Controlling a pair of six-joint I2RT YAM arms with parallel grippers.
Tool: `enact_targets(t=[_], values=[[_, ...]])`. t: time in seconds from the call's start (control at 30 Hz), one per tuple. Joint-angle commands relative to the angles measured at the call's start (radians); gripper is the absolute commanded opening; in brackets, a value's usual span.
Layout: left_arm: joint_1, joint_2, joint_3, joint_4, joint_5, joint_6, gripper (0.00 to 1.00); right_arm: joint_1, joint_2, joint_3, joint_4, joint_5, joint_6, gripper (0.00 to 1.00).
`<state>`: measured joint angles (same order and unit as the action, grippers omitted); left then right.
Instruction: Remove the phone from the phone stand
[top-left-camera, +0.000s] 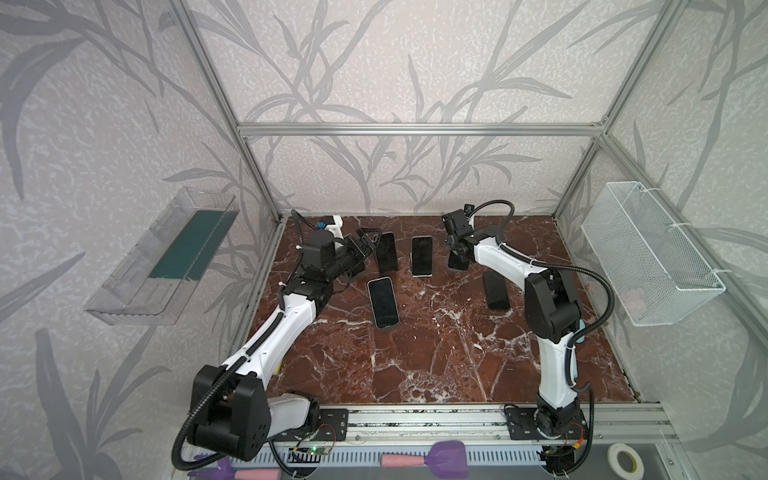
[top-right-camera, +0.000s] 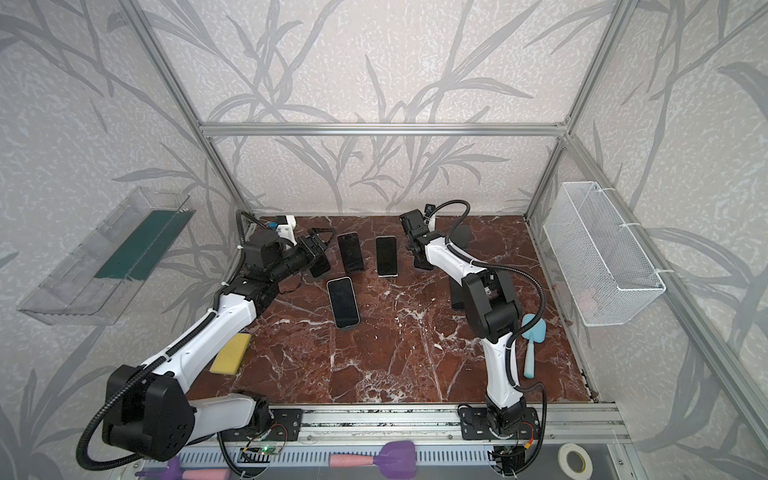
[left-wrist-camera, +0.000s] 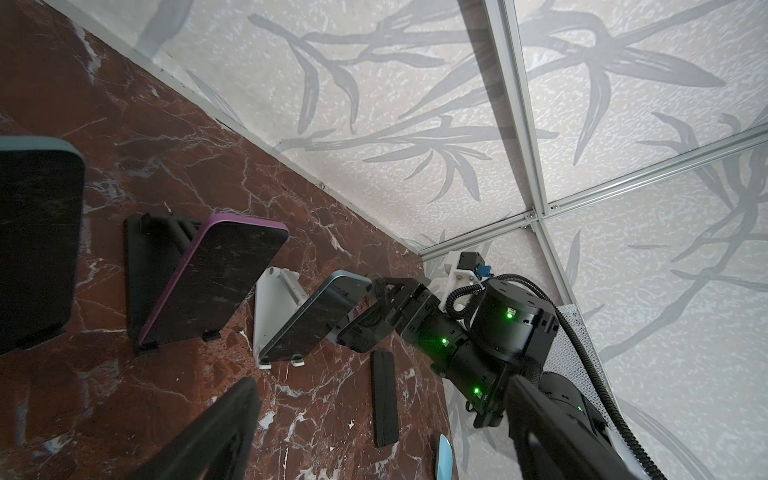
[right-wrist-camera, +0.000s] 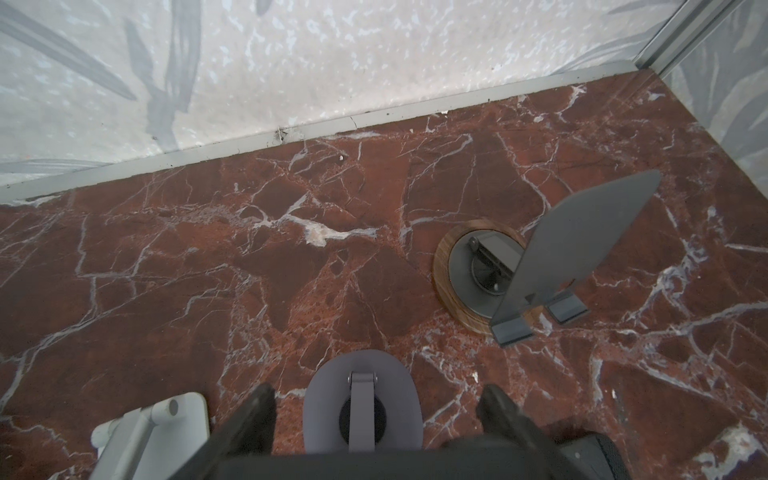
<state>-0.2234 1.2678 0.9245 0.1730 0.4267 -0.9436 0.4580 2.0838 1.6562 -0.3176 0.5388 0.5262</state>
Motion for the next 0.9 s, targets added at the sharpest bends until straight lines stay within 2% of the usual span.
enact_targets(t=[0.0,0.6,0.87], values=[[0.004,0.007,-0.013,0.028,0.014,-0.008,0.93,0.0,-0.059,-0.037,0.028,-0.008,-0.028,0.7],[0.002,0.002,-0.012,0.032,0.021,-0.004,0.93,0.014,-0.234,-0.12,0.092,-0.061,-0.12,0.66],[-0.014,-0.001,-0.012,0.032,0.021,-0.009,0.93,0.036,-0.369,-0.24,0.096,-0.09,-0.141,0.66]])
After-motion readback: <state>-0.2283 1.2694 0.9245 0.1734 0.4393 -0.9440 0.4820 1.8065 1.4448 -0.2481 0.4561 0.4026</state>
